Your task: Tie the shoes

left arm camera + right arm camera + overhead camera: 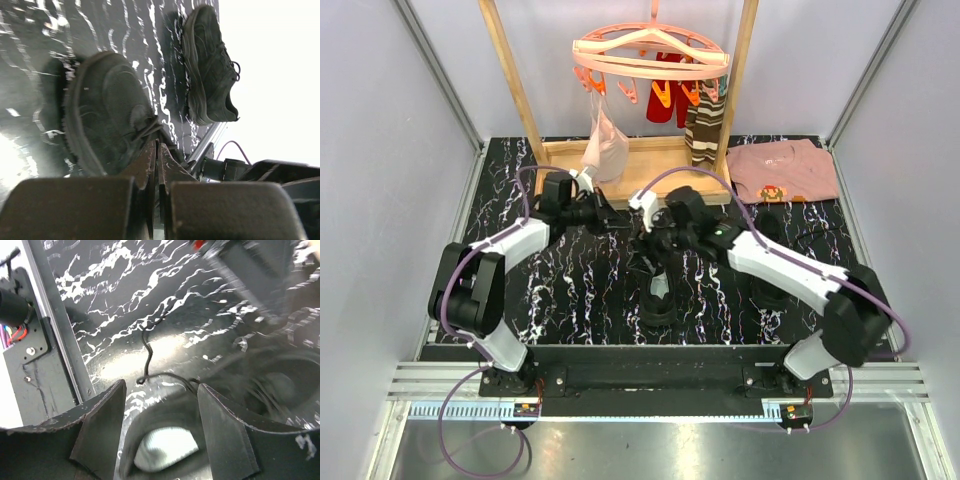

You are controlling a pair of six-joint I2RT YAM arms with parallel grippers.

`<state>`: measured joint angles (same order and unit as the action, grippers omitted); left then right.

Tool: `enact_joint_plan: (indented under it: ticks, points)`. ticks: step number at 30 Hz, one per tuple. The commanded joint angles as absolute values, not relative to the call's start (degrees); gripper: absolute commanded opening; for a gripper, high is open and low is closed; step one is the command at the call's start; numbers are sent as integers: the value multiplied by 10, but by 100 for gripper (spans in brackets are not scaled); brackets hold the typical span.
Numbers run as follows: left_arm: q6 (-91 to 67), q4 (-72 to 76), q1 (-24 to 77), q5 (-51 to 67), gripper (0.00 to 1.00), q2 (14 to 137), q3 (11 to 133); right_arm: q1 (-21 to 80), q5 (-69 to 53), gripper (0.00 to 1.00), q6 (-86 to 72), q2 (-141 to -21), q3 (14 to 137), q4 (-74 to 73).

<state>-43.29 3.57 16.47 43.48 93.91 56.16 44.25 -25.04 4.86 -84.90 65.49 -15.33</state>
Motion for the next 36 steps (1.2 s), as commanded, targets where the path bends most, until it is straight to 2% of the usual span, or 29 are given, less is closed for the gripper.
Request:
enact_joint_plan:
  ticks: [1, 11, 17, 30, 34, 36]
  points:
    - [-403, 24, 141, 450, 0, 931, 577, 495, -254, 67, 71, -908, 700, -128]
    - [-388, 12, 142, 497, 0, 994, 610, 589, -207, 63, 107, -1030, 721, -13]
    - [-359, -13, 142, 500, 0, 1010, 614, 603, -168, 61, 147, -1113, 729, 51]
    - [-335, -31, 142, 505, 0, 1021, 613, 604, -131, 60, 207, -1179, 730, 70]
    - [-335, -32, 142, 503, 0, 1027, 614, 604, -108, 44, 222, -1196, 723, 68]
    - [-335, -31, 142, 502, 0, 1028, 616, 606, -92, 25, 228, -1194, 719, 67]
